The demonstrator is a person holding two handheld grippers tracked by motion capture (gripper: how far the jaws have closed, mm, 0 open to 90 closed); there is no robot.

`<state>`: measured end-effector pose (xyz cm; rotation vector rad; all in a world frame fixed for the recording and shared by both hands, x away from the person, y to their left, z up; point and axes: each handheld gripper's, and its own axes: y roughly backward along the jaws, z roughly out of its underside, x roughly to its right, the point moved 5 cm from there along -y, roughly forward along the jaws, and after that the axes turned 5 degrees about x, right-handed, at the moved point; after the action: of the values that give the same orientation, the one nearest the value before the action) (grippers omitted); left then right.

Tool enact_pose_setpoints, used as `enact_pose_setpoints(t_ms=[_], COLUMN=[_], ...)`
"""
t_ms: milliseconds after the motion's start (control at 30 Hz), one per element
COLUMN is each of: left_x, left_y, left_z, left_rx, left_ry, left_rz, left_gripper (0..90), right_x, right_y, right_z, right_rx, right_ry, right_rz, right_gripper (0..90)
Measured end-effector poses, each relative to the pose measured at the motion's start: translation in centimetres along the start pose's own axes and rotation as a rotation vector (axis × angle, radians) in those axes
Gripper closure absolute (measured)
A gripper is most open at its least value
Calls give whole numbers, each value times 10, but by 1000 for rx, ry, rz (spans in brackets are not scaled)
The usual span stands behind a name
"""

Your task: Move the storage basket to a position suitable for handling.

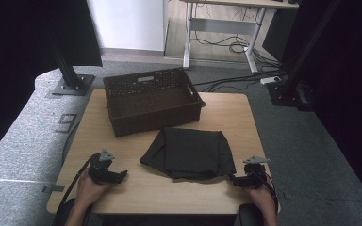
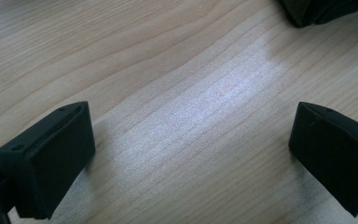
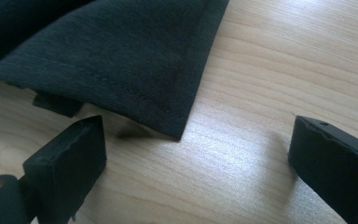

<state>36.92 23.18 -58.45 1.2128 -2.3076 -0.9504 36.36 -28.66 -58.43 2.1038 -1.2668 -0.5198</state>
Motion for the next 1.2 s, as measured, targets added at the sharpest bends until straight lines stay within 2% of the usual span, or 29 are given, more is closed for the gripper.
enact_pose_setpoints(t_ms=[100,133,167,200,300,333,467,533,567,600,633,700,733,767,800,933,967,1000,1033,1133,1167,1200], left_x=[1,3,3,4,6,7,10,13,13,16,16,19,22,22,26,36,36,43,43,55,55,59], left_y=[2,4,4,5,5,5,4,0,0,-3,-3,-7,-12,-12,-17,-28,-28,-34,-34,-48,-48,-56], left_z=[-1,-4,-4,-9,-14,-22,-33,-45,-45,-54,-54,-64,-74,-74,-85,-109,-109,-120,-120,-139,-139,-146], left_rx=[-2,18,18,39,40,48,64,73,73,82,82,92,92,92,94,109,109,115,115,104,104,97], left_ry=[5,30,30,50,31,13,16,3,3,-5,-5,-14,-23,-23,-34,-46,-46,-57,-57,-89,-89,-92], left_rz=[-1,40,40,67,69,65,82,91,91,103,103,109,117,117,123,149,149,157,157,161,161,164], left_gripper=[27,35,39,40,45,45,53,67,68,72,74,75,75,74,74,29,27,17,8,0,0,0], right_x=[-1,-2,-2,-2,-1,2,5,6,6,5,5,4,3,3,2,-1,-2,-3,-4,-7,-7,-9], right_y=[4,9,12,15,19,22,24,23,23,21,21,19,16,16,12,2,0,-2,-5,-14,-14,-20], right_z=[-3,-5,-7,-8,-12,-16,-24,-34,-34,-41,-41,-49,-56,-56,-62,-73,-76,-79,-81,-89,-89,-94], right_rx=[6,16,24,32,44,57,67,86,86,91,91,97,106,106,106,114,114,115,114,108,108,105], right_ry=[-7,-11,-12,-16,-26,-30,-32,-29,-29,-22,-22,-16,-17,-17,-15,-26,-24,-24,-21,-15,-15,-6], right_rz=[-11,-19,-27,-32,-46,-50,-47,-51,-51,-51,-51,-53,-59,-59,-50,-54,-56,-59,-61,-56,-56,-53], right_gripper=[41,40,40,40,40,40,40,41,41,41,41,40,37,37,15,0,0,0,0,0,0,0])
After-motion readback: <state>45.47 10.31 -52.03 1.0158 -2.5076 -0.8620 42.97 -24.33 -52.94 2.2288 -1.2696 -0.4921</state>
